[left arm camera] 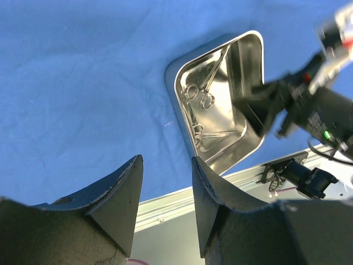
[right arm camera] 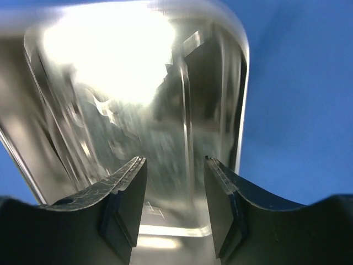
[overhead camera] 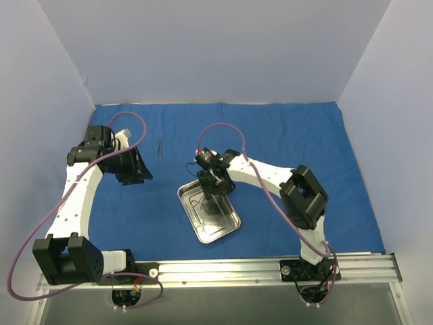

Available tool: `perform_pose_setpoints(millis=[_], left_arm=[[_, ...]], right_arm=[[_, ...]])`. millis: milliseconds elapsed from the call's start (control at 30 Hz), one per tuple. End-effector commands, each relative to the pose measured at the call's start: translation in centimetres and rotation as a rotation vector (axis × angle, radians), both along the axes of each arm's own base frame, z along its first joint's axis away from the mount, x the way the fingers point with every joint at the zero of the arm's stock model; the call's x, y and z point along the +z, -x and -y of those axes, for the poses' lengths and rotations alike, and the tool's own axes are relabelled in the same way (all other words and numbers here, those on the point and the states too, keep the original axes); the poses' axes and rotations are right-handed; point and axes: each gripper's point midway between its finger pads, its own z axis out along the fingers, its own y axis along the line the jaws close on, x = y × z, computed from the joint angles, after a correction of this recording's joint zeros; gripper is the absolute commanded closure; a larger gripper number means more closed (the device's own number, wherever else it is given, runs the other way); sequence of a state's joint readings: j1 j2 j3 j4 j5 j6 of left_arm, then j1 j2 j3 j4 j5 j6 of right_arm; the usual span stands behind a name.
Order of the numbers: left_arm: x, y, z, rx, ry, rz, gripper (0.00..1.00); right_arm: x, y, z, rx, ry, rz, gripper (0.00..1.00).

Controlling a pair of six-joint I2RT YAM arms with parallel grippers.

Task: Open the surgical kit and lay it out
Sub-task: Pick up the medical item from the container.

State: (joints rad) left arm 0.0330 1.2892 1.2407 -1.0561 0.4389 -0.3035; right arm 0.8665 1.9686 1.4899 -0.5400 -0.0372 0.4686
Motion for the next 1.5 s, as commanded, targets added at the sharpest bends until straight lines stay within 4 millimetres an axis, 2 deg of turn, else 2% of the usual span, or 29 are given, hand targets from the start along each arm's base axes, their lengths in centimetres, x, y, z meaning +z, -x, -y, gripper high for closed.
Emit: perform_pose_setpoints(millis=[0, 167, 233, 333, 467, 500, 667, 700, 800, 1000, 1200, 1333, 1467], left_arm=[[0.4, -0.3, 0.2, -0.003, 0.027, 0.044, 0.5], [-1.7, -0.2, 0.7, 0.037, 0.065, -0.026, 0.5], [-2.6, 0.1, 0.7, 0.054, 0.072, -0.066, 0.5], [-4.0, 0.6, 1.1, 0.083, 0.103, -0.121, 0.51], [-5.5, 0.8, 1.8, 0.1, 0.15, -0.161, 0.51], [-5.9, 0.9, 2.1, 0.101, 0.168, -0.179, 0.51], [-6.8, 0.6, 3.0, 0.126, 0.193, -0.202, 0.51], [-7.1, 1.1, 3.8, 0.101, 0.184, -0.215, 0.51], [-8.2, 1.6, 4.2, 0.115, 0.165, -0.252, 0.52], [-10.0, 2.6, 5.5, 0.116, 0.157, -0.316, 0.55], [-10.2, 2.4, 6.4, 0.085, 0.133, -0.318, 0.55], [-10.5, 2.5, 6.6, 0.079, 0.129, -0.322, 0.55], [-10.3, 2.7, 6.6, 0.073, 0.124, -0.316, 0.55]], right_arm=[[3.2, 3.2, 0.9, 0.168, -0.052, -0.012, 0.54], [2.8, 6.0, 0.2, 0.291, -0.107, -0.077, 0.53], [2.9, 6.7, -1.0, 0.338, -0.146, -0.07, 0.53], [2.8, 6.1, -2.9, 0.311, -0.206, -0.064, 0.56], [1.4, 5.2, -5.4, 0.277, -0.263, -0.072, 0.6], [1.6, 4.6, -6.0, 0.275, -0.278, -0.053, 0.61], [0.2, 3.6, -6.9, 0.279, -0.277, -0.053, 0.65], [-0.1, 3.6, -7.1, 0.283, -0.279, -0.06, 0.65], [-0.4, 3.6, -7.9, 0.294, -0.313, -0.066, 0.66], [-0.9, 4.0, -8.0, 0.315, -0.328, -0.081, 0.66], [-3.3, 4.6, -7.3, 0.322, -0.278, -0.132, 0.68], [-4.8, 5.1, -6.3, 0.324, -0.232, -0.154, 0.72], [-5.6, 4.8, -5.5, 0.306, -0.177, -0.153, 0.82]])
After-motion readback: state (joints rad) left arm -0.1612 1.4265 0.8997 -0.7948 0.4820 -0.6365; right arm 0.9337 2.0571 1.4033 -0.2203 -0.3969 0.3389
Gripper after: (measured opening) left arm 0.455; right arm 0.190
